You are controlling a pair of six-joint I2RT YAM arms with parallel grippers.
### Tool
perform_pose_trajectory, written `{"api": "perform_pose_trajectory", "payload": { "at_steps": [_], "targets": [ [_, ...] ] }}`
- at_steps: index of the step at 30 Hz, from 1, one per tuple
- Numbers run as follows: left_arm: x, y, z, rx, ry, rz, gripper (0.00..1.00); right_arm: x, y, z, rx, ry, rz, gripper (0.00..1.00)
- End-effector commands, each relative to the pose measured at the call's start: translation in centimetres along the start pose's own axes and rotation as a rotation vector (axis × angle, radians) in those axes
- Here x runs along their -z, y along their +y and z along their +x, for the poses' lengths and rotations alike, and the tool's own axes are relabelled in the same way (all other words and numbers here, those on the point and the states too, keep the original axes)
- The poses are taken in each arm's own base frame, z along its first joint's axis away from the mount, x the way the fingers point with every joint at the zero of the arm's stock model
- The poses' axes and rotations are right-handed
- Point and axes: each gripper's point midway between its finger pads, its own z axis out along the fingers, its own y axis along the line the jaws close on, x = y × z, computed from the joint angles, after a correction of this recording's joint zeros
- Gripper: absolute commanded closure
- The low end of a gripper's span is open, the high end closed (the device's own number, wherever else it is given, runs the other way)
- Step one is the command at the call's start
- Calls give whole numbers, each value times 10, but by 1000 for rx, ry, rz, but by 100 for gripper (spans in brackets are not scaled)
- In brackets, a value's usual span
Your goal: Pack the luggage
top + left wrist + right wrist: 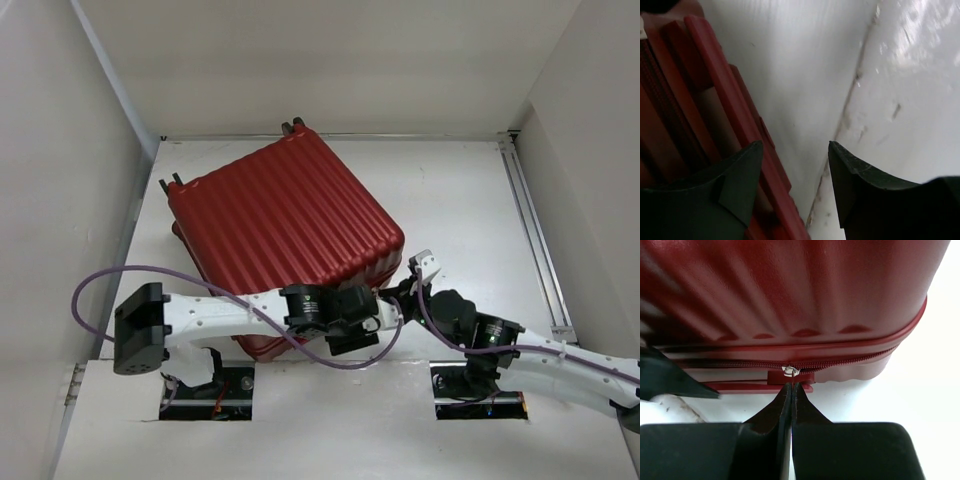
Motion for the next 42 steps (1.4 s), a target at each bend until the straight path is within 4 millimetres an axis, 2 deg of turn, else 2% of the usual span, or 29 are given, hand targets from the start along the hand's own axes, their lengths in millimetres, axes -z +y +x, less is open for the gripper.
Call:
{"api": "perform_pose_trajectory", "payload": {
  "at_steps": [1, 2, 5, 7, 11, 12, 14, 15, 16, 17, 19, 21, 24, 25, 27, 28, 29, 30, 31, 32, 33, 34, 37, 39, 40, 41, 42],
  "targets": [
    [-10, 58, 11, 140, 42, -341, 47, 10, -5, -62, -106, -221, 49, 100],
    [-10, 63, 7, 156, 23, -374, 47, 10, -6, -59, -106, -221, 49, 100],
    [-15, 76, 23, 190, 45, -430, 42, 12, -6, -61, -119, -229, 45, 100],
    [-18, 79, 26, 204, 58, -422, 41, 12, -6, -61, -119, -229, 45, 100],
    [-42, 76, 45, 170, 168, -356, 42, 10, -6, -59, -115, -222, 48, 100],
    [-53, 76, 56, 154, 222, -326, 44, 10, -6, -59, -115, -222, 48, 100],
    [-65, 71, 75, 57, 272, -276, 52, 10, -7, -60, -116, -225, 57, 100],
    [-72, 66, 104, 16, 336, -261, 56, 10, -7, -60, -116, -225, 57, 100],
    [-76, 69, 109, -10, 329, -274, 60, 9, -9, -58, -112, -220, 68, 100],
    [-79, 69, 122, -27, 357, -269, 72, 9, -9, -58, -112, -220, 69, 100],
    [-79, 67, 139, -72, 395, -254, 87, 9, -10, -56, -108, -213, 72, 100],
    [-82, 63, 140, -86, 389, -221, 100, 9, -11, -53, -101, -202, 76, 100],
    [-78, 55, 130, -127, 342, -152, 100, 12, -18, -52, -84, -180, 118, 100],
    [-78, 45, 129, -138, 317, -90, 100, 15, -23, -54, -92, -184, 143, 100],
    [-66, 37, 123, -254, 249, -63, 100, 22, -40, -67, -96, -191, 216, 100],
    [-61, 33, 123, -318, 227, -65, 100, 27, -55, -58, -64, -140, 280, 100],
    [-58, 25, 139, -387, 239, -44, 100, 34, -68, -70, -78, -154, 333, 100],
    [-48, 15, 130, -455, 168, -21, 100, 39, -79, -70, -74, -143, 382, 100],
    [-41, 10, 137, -530, 174, 16, 100, 46, -91, -68, -49, -117, 426, 100],
    [-36, 5, 141, -553, 162, 39, 100, 49, -94, -74, -39, -127, 424, 100],
    [-28, 3, 147, -586, 156, 45, 100, 54, -106, -79, -4, -121, 465, 100],
    [-25, 2, 147, -585, 150, 54, 100, 54, -109, -79, 5, -114, 467, 100],
    [-21, 6, 165, -627, 193, 49, 100, 47, -113, -76, 20, -78, 445, 100],
    [-21, 17, 158, -636, 175, -22, 100, 32, -109, -72, 67, -22, 405, 100],
    [-21, 17, 158, -636, 175, -22, 100, 29, -110, -72, 75, -5, 404, 100],
    [-19, 18, 149, -643, 156, -29, 100, 24, -114, -69, 73, 14, 415, 100],
    [-19, 17, 143, -641, 140, -25, 100, 18, -111, -75, 78, -5, 391, 100]
  ]
}}
